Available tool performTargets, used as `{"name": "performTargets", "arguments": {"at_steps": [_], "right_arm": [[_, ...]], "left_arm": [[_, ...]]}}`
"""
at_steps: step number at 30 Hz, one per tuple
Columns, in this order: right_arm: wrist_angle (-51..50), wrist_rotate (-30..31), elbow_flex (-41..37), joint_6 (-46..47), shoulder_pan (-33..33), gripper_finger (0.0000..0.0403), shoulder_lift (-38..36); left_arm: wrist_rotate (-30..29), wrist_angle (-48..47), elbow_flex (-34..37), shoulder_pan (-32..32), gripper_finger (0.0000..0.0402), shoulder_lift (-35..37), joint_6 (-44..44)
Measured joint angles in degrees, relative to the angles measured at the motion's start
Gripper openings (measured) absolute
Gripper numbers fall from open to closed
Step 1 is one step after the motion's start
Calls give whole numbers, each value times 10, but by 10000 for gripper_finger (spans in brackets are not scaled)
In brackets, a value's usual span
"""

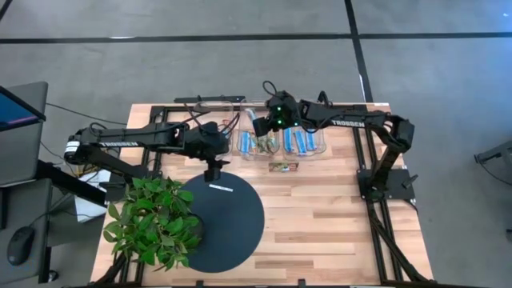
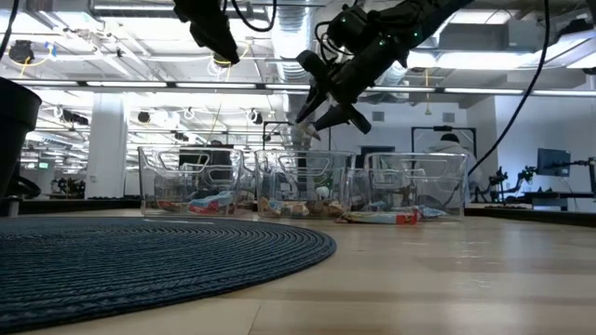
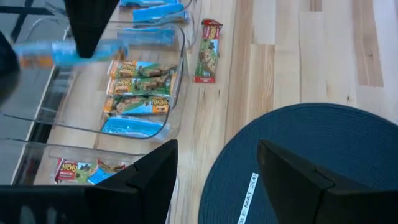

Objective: Pick and place Granola Bars by type
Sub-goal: Put the yellow granola bar into the middle transparent bin, then put the red granola bar into the left transparent bin

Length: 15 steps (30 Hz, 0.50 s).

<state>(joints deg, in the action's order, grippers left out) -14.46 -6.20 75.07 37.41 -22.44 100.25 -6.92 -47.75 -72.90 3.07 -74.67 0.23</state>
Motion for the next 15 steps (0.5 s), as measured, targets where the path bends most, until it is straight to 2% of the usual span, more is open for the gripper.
{"name": "performTargets", "arguments": {"at_steps": [10, 15], "right_arm": [[3, 6, 5, -34, -10, 237, -12], [-14, 76, 5, -94, 11, 248, -73]], "left_arm": [[5, 66, 0, 0, 215, -12, 14], [43, 116, 0, -6, 215, -60, 48]]}}
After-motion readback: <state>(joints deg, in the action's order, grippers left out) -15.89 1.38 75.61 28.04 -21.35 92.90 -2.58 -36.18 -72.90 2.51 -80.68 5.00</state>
